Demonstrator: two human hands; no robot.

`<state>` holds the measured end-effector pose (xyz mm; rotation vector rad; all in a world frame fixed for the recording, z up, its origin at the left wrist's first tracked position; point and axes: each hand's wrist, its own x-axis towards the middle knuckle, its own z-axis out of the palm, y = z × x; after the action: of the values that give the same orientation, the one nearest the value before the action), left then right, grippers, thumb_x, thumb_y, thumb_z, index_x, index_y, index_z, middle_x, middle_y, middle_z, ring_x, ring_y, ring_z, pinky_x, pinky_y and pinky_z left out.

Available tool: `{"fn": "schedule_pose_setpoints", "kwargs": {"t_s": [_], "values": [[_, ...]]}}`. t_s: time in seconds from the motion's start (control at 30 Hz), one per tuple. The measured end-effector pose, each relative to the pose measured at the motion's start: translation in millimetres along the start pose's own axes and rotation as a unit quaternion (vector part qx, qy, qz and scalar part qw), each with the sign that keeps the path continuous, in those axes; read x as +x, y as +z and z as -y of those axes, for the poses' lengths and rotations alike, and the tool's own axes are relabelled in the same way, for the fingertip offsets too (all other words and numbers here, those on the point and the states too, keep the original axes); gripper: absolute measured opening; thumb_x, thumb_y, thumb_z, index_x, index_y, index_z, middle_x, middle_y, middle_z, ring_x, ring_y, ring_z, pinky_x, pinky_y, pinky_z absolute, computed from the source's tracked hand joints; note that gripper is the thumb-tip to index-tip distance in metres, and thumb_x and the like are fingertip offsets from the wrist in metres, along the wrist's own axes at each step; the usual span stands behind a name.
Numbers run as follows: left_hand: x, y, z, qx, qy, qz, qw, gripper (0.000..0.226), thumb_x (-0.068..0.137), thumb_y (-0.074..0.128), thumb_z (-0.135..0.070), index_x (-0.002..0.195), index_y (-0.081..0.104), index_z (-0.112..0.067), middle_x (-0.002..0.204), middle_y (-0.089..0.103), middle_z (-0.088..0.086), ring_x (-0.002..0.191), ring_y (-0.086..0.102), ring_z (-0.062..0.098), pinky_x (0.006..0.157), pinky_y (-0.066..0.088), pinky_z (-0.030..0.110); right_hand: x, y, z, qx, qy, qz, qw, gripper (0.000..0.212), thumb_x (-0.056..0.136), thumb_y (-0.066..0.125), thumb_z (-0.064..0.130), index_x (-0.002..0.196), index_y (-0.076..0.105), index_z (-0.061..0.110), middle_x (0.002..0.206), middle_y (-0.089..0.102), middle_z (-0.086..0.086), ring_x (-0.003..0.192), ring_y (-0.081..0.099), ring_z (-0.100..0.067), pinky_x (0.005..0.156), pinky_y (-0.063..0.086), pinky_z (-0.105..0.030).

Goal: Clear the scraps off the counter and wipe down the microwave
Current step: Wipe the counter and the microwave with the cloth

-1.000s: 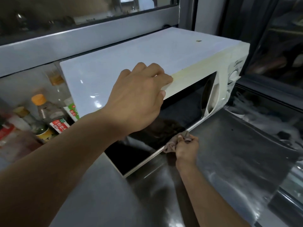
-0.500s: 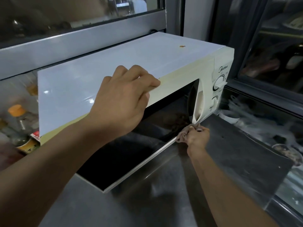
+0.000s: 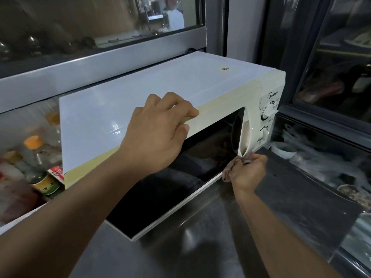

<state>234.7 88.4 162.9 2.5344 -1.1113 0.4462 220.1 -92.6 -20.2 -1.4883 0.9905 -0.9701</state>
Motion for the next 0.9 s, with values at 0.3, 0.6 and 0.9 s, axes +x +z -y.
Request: {"fn": "schedule_pose_setpoints", "kwargs": {"t_s": [0.3, 0.6, 0.9], "values": [[1.2, 0.2, 1.1, -0.017, 0.001, -0.005, 1.0, 0.04, 0.084, 0.039, -0.027, 0.119, 0.059, -0.026, 0.119, 0.052, -0.011, 0.102, 0.041, 0.02, 0.086, 0.039, 0.041, 6.0, -11.8, 34.9, -0.07, -0.092, -0.041, 0.992, 0.028, 0.075, 0.066, -0.001, 0.1, 0.051, -0.001, 0.107, 0.056, -0.021, 0.096, 0.056, -0.032, 0.08, 0.039, -0.028], [1.6, 0.9, 1.2, 0.016, -0.001, -0.003, 1.0, 0.039, 0.083, 0.043, -0.022, 0.118, 0.06, -0.026, 0.121, 0.053, -0.008, 0.099, 0.043, 0.022, 0.078, 0.033, 0.033, 17.8, -22.0, 103.7, -0.134, -0.191, -0.014, 0.972, 0.025, 0.074, 0.064, -0.001, 0.095, 0.052, -0.003, 0.104, 0.056, -0.022, 0.102, 0.049, -0.036, 0.083, 0.033, -0.033], [2.5, -0.3, 0.4, -0.001, -0.027, 0.004, 1.0, 0.036, 0.087, 0.054, -0.015, 0.12, 0.06, -0.028, 0.121, 0.052, -0.01, 0.102, 0.043, 0.02, 0.087, 0.036, 0.038, 32.4, -49.9, 146.3, -0.15, -0.229, 0.128, 0.953, 0.022, 0.079, 0.064, 0.002, 0.094, 0.05, 0.008, 0.099, 0.058, -0.012, 0.093, 0.053, -0.025, 0.073, 0.031, -0.019]]}}
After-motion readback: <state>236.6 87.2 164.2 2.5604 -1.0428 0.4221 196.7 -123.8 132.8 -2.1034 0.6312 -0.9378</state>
